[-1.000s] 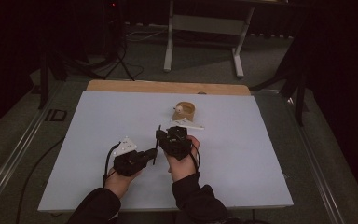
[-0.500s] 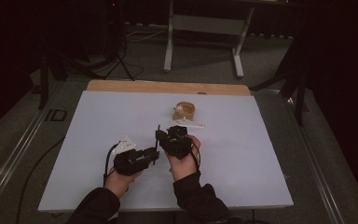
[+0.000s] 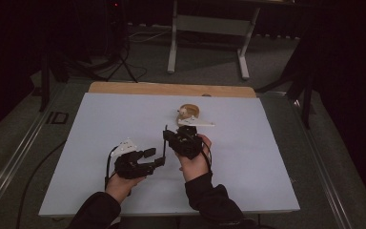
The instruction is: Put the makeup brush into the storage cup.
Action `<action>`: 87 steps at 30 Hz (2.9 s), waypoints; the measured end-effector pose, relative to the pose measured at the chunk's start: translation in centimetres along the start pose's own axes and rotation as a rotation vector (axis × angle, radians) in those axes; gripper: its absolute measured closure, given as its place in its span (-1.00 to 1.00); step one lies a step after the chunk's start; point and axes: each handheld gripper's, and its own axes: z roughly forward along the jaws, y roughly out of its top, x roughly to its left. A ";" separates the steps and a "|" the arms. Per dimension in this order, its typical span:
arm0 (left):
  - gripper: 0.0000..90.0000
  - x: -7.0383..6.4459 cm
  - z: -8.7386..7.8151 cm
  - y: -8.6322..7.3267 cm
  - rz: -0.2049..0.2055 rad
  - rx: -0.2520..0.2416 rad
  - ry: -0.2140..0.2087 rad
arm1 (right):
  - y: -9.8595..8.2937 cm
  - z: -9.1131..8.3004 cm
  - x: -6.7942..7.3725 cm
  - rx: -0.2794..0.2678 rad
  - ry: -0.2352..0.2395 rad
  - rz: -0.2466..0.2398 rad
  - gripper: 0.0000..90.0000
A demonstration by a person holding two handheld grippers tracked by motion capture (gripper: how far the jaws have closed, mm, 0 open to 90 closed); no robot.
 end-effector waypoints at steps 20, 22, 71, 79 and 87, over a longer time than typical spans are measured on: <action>-0.67 -0.3 0.9 -0.7 0.049 0.078 0.009 | 1.8 -3.2 -3.0 -0.046 -0.032 -0.112 0.91; -0.72 -0.3 0.9 -0.7 0.061 0.090 0.017 | 1.9 -3.6 -3.4 -0.049 -0.038 -0.117 0.91; -0.97 0.1 0.8 -0.9 0.088 0.153 0.013 | 8.2 -6.7 -8.2 -0.209 -0.064 -0.180 0.91; -0.97 -0.1 0.7 -1.0 0.095 0.154 0.012 | 9.6 -6.7 -8.6 -0.245 -0.087 -0.195 0.91; -0.97 -0.1 0.8 -1.1 0.099 0.166 0.009 | 10.5 -6.2 -9.1 -0.263 -0.098 -0.200 0.91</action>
